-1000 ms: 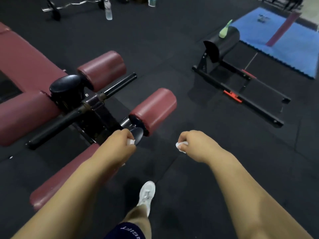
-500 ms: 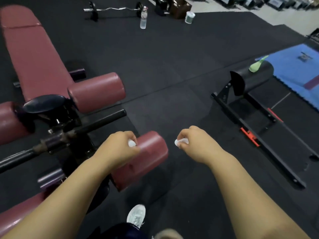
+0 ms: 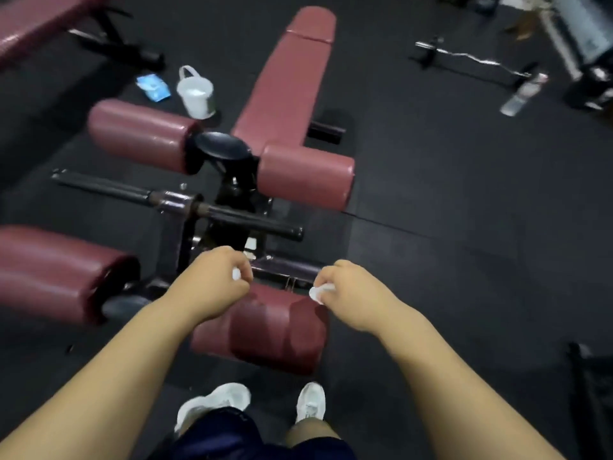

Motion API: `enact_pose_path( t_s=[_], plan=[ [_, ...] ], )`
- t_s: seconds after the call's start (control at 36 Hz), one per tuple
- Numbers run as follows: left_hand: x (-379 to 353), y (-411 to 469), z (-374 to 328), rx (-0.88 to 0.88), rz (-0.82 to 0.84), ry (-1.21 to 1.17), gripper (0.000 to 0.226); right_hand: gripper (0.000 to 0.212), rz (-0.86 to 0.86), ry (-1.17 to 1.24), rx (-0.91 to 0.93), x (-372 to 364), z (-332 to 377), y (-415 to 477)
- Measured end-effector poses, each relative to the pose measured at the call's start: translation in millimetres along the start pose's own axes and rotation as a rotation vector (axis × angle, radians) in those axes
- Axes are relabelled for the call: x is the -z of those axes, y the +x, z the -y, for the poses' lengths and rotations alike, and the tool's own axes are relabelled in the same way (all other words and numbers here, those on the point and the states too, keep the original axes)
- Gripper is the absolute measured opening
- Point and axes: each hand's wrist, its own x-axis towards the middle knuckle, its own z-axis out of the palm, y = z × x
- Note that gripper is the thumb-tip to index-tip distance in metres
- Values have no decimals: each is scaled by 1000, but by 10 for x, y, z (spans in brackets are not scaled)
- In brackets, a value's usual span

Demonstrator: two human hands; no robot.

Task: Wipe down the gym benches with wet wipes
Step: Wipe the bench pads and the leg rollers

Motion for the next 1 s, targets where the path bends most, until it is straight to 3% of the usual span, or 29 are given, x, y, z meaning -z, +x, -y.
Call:
enact_pose_path(
  t_s=[0.17, 0.36, 0.58, 0.69, 1.0],
  plan=[
    [-189, -512, 143, 275, -161, -90, 27, 24, 116, -152, 245, 29, 36, 127],
    [-448, -1113, 302, 499, -314, -191, 11, 32, 76, -196, 417, -244, 242, 234],
    [-789, -1578, 383, 596, -382, -306, 8, 22, -43, -238, 682, -544, 391, 180],
    [-1014, -1665, 325, 621, -392, -353, 9, 22, -14, -214, 755, -603, 417, 208],
    [-1318, -1235, -91, 710, -450, -453, 53, 19, -36, -160, 787, -350, 157, 500]
  ],
)
